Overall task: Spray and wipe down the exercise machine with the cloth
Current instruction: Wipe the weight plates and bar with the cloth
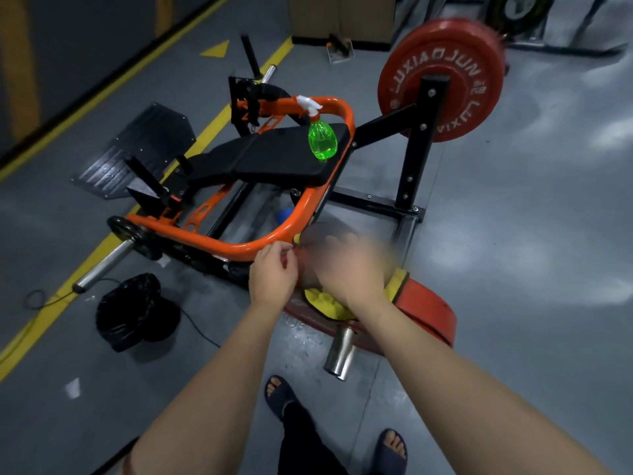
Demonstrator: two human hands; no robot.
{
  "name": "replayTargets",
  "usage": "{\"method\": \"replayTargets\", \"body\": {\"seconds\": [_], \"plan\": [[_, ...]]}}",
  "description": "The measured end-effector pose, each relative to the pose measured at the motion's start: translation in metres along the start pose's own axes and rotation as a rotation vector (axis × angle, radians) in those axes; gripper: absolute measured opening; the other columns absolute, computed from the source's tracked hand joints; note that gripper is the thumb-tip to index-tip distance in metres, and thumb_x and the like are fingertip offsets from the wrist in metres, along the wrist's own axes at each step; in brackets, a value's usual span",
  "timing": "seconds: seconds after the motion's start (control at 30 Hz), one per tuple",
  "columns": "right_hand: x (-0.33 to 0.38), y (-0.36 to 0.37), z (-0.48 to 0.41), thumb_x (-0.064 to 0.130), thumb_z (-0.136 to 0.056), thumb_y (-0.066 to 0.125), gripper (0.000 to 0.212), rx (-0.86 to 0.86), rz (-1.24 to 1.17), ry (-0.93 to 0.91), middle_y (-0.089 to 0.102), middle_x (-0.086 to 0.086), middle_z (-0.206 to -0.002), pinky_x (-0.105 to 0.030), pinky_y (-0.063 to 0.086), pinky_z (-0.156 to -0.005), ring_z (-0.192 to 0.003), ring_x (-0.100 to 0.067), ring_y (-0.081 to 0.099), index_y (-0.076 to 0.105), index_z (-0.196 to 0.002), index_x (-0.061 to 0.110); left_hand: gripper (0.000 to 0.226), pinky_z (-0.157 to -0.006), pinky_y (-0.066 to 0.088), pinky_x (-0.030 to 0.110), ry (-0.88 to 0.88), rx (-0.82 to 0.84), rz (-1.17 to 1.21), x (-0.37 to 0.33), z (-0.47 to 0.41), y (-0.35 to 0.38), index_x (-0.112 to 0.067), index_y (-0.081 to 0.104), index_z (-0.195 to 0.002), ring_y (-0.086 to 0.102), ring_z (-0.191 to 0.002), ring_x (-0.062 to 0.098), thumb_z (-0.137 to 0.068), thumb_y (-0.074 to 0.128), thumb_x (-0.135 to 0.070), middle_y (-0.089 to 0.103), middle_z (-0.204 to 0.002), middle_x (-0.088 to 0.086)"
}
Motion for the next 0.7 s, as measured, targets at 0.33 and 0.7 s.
{"method": "replayTargets", "body": {"seconds": [0.33, 0.7], "plan": [[-0.091, -0.007, 0.032, 0.046, -0.097, 0.038, 0.049, -0.091, -0.225, 0.318, 0.066, -0.007, -0.122, -0.044, 0.047, -0.089, -0.115, -0.033, 0.057, 0.064, -0.129, 0.019, 0.027, -0.112, 0.038, 0.044, 0.093, -0.012, -0.033, -0.060, 0.035, 0.053, -0.036, 0.068, -0.103, 0.051, -0.131, 0.007, -0.100, 0.047, -0.051, 0.067, -0.116, -0.020], [-0.137, -0.007, 0.044, 0.049, -0.092, 0.023, 0.063, -0.152, -0.295, 0.768, 0.068, -0.025, -0.112, -0.049, 0.048, -0.093, -0.108, -0.044, 0.058, 0.068, -0.113, 0.010, 0.036, -0.116, 0.033, 0.038, 0.064, 0.072, 0.020, -0.049, 0.018, 0.049, -0.039, 0.070, -0.090, 0.048, -0.128, -0.004, -0.093, 0.052, -0.070, 0.065, -0.106, -0.027]]}}
Point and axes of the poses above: each hand's wrist, its own z-axis away from the middle knuckle, its own y-axis out of the palm, x = y × z, the point moved 4 cm from there along -z, towards the middle knuckle
